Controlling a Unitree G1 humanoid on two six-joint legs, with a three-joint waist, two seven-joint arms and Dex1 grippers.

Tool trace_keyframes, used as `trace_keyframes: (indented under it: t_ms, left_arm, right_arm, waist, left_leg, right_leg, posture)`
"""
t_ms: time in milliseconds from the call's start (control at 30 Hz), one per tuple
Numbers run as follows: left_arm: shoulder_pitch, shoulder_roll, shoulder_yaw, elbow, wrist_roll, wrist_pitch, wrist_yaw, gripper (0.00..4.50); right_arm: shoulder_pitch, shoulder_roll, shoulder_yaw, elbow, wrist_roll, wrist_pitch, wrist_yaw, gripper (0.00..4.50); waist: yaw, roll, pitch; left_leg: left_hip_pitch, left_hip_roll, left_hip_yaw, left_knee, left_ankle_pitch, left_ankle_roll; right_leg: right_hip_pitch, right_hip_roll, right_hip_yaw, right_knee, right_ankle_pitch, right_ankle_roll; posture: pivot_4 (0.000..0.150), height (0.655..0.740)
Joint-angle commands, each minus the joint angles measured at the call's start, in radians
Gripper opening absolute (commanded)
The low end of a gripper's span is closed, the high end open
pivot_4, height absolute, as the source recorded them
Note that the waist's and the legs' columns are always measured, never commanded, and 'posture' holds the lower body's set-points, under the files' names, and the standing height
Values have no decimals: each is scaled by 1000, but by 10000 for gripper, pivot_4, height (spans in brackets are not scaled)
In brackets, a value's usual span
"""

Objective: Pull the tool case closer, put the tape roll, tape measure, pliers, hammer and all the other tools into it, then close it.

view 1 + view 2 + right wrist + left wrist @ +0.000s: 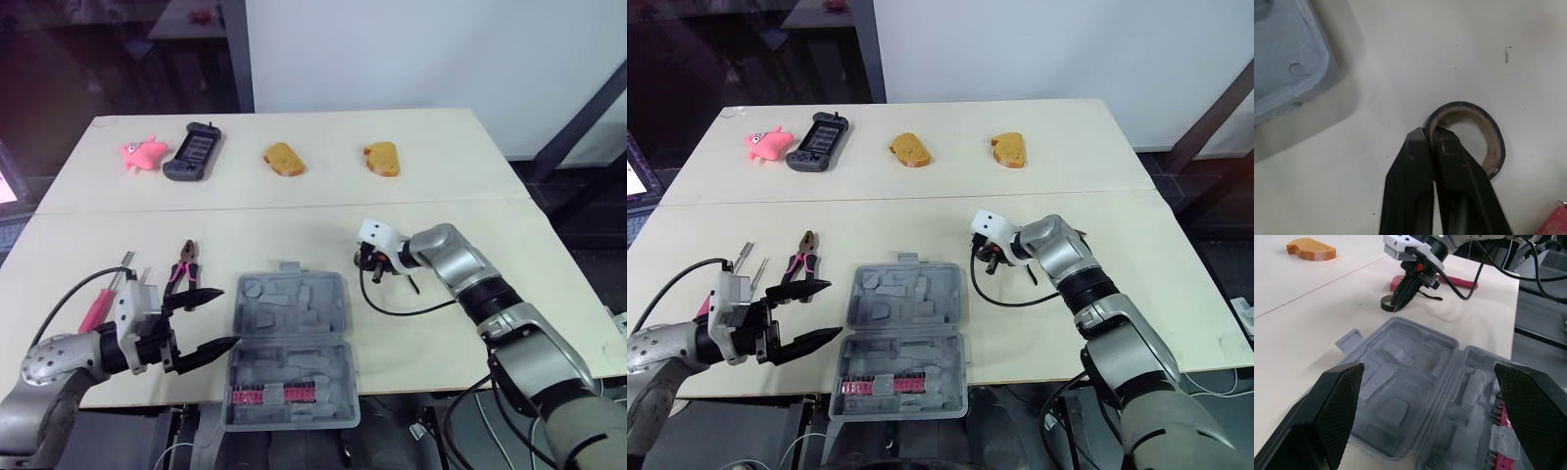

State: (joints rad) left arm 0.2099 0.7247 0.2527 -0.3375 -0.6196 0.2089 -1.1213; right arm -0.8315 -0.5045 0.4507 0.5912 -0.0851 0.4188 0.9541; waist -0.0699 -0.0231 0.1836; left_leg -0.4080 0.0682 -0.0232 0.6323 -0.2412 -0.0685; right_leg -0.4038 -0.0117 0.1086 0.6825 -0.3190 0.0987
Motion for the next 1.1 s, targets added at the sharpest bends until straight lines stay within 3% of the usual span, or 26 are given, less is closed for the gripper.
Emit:
trace_keyframes:
  t_ms: [33,267,433,600,900,1100]
  left_arm:
    - [-13,5,11,-16,-4,-5,-1,45000]
    - [-22,1,14,-8,-5,-1,7,45000]
    - [-11,-1,70,51,-18,-11,13,45000]
    - [24,5,131,123,0,-38,0,45000]
    - [95,2,167,70,-5,-23,34,45000]
    - [115,0,177,23,-15,3,60,45000]
  right_arm:
    - [-4,-12,-32,-36,-17,-3,0,294]
    - [19,-29,-53,-147,-15,38,14,294]
    - [10,-33,-74,-404,41,188,87,294]
    - [-87,102,7,-596,91,411,107,294]
    - [-187,373,204,-378,32,377,43,294]
    - [-201,456,248,-245,-3,307,16,294]
  waist:
    - [0,0,0]
    - [-1,0,0]
    - [-2,2,1]
    - [-7,2,1]
    - [4,0,0]
    - [-3,0,0]
  left_leg:
    - [0,0,0,0,0,0]
    - [0,0,0,0,0,0]
    - [0,0,0,-1,0,0]
    - [0,0,-1,-1,0,0]
    - [-2,-1,-2,0,1,-1]
    - [-2,-1,-4,-2,1,-2]
  right_leg:
    - [0,0,0,0,0,0]
    - [0,0,0,0,0,0]
    - [-1,0,0,0,0,0]
    - [-2,1,0,1,0,0]
    - [-1,-2,-3,1,0,-1]
    - [-3,0,-3,1,0,-1]
  posture:
    - [1500,7400]
    - [1500,7400]
    - [1500,7400]
    - [1500,7400]
    - [1500,7400]
    - [1500,7400]
